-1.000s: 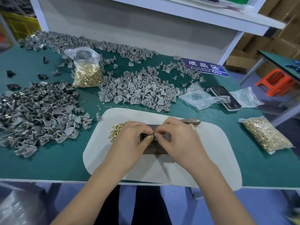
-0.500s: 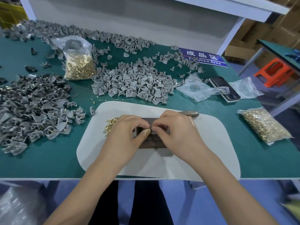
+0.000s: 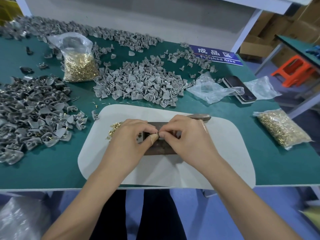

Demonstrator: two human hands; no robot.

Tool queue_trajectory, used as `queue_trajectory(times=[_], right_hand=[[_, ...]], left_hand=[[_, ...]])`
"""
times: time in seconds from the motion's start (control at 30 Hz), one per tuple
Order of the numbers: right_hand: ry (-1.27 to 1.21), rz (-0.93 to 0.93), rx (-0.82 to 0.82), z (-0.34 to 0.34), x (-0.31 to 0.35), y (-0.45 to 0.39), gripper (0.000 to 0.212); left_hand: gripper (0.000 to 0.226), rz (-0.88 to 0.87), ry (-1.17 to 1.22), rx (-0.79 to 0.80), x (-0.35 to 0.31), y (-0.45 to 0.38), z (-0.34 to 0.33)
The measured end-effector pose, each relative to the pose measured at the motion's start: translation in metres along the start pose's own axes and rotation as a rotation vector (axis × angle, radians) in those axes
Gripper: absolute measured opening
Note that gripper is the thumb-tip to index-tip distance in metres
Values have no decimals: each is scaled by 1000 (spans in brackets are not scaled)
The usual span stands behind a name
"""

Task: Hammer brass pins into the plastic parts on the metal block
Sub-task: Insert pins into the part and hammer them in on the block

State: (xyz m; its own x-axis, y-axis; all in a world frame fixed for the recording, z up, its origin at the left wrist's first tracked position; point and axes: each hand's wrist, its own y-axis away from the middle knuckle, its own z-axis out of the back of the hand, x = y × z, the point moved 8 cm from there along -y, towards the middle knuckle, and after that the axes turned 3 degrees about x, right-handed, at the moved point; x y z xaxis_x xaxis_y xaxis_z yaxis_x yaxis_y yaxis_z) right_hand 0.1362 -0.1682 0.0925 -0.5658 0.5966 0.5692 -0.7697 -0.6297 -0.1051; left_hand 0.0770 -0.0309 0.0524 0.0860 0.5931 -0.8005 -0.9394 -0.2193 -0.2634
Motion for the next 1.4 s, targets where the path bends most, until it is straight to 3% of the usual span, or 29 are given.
queue_trajectory(times=[0.43,0.8,0.9,1.0,1.13,1.23,1.3,1.33,1.4], right_hand=[[-251,-26,-364,-14,-18,24,15],[-297,-61,-382,1,-30,30,9],[-46,-206,-550,29,-59,52,15],[390,-563,-358,23,-97,68,41],[444,-629,-170,22,-116,66,31],[304,-502,-230,39,-110,64,30],[-11,-395,-272,42,-96,67,33],[-162,-368,-261,40,-87,68,34],[-209,-275,-168,31,-66,70,32]], left_hand=[[11,-12,-5,-22,2,3,-1],[5,2,-36,5,3,1,-2],[6,3,-44,-1,3,2,-2],[7,-10,-72,-8,1,4,-4],[7,-5,-95,-22,-1,6,-4],[6,26,-96,-33,1,8,-5],[5,41,-80,-39,2,8,-4],[5,44,-74,-45,2,8,-4],[3,41,-80,-63,1,7,-2]])
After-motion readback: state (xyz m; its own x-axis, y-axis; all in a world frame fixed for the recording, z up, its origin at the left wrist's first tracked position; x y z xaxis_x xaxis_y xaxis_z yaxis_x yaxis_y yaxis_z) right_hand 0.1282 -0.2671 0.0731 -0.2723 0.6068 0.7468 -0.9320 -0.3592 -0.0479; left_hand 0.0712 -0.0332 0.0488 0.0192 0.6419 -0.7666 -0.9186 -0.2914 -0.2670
